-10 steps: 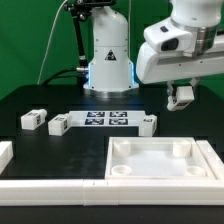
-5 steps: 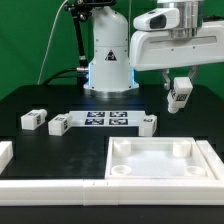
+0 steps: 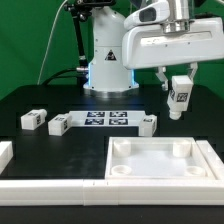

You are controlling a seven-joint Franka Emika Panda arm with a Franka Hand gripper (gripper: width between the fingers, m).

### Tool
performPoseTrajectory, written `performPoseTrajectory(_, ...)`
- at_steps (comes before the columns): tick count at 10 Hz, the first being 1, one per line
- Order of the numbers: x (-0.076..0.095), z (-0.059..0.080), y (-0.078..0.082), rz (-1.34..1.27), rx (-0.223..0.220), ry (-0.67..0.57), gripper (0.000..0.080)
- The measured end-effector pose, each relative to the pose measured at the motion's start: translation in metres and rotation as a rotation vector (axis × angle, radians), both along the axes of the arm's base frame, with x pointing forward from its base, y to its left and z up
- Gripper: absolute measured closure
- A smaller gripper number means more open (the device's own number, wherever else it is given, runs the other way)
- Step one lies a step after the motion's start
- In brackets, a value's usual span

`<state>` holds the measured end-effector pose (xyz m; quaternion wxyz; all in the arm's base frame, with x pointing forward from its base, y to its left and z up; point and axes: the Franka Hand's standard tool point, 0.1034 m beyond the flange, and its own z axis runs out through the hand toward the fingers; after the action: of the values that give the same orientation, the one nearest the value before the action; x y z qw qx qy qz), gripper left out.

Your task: Assemble one leg

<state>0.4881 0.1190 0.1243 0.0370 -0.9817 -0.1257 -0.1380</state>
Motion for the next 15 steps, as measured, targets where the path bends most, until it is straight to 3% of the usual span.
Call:
performPoseTrajectory(2, 0.025, 0.001, -0.007, 0.011, 0.0, -0.009, 0.0509)
performPoseTrajectory(8, 0.023, -0.001, -0.006, 0.017, -0.001, -0.006, 0.0509)
performPoseTrajectory(15, 0.102, -0.01, 0.0, 0.027, 0.027, -0.041, 0.0509)
